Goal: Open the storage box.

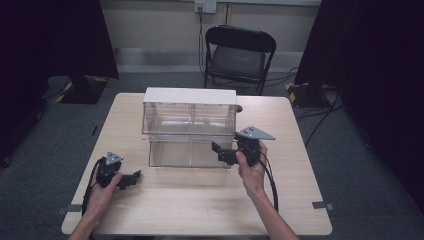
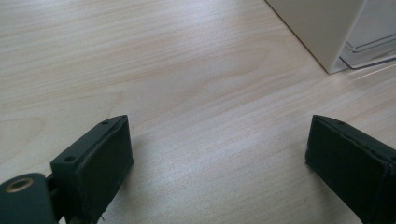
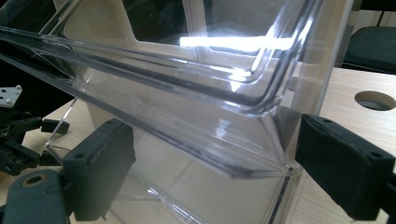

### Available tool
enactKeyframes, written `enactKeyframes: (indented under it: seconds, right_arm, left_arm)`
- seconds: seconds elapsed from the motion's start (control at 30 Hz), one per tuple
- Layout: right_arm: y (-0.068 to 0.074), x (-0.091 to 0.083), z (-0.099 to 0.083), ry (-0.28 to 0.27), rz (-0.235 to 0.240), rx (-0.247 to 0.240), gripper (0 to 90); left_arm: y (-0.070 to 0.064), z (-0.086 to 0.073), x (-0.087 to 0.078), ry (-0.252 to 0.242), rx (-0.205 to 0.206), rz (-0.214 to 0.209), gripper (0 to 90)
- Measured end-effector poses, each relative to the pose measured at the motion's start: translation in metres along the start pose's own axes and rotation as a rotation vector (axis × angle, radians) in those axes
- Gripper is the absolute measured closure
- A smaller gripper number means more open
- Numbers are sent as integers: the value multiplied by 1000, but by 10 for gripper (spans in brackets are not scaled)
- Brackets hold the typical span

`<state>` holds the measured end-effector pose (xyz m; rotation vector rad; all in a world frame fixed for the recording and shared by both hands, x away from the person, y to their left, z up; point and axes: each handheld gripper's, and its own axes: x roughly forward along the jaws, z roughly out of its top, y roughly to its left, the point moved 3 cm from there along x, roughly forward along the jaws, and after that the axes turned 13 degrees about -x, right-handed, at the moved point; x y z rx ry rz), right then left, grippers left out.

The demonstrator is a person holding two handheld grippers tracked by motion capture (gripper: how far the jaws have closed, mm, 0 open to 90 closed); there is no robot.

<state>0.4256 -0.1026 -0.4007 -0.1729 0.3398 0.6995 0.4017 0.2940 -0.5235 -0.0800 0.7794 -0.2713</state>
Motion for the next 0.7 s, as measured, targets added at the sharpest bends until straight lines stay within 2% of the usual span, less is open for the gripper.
enactKeyframes:
  seconds: [0.7]
  right_arm:
    - [0,0,0,2,4,5,114]
  left_arm:
    - [0,0,0,0,0,0,69]
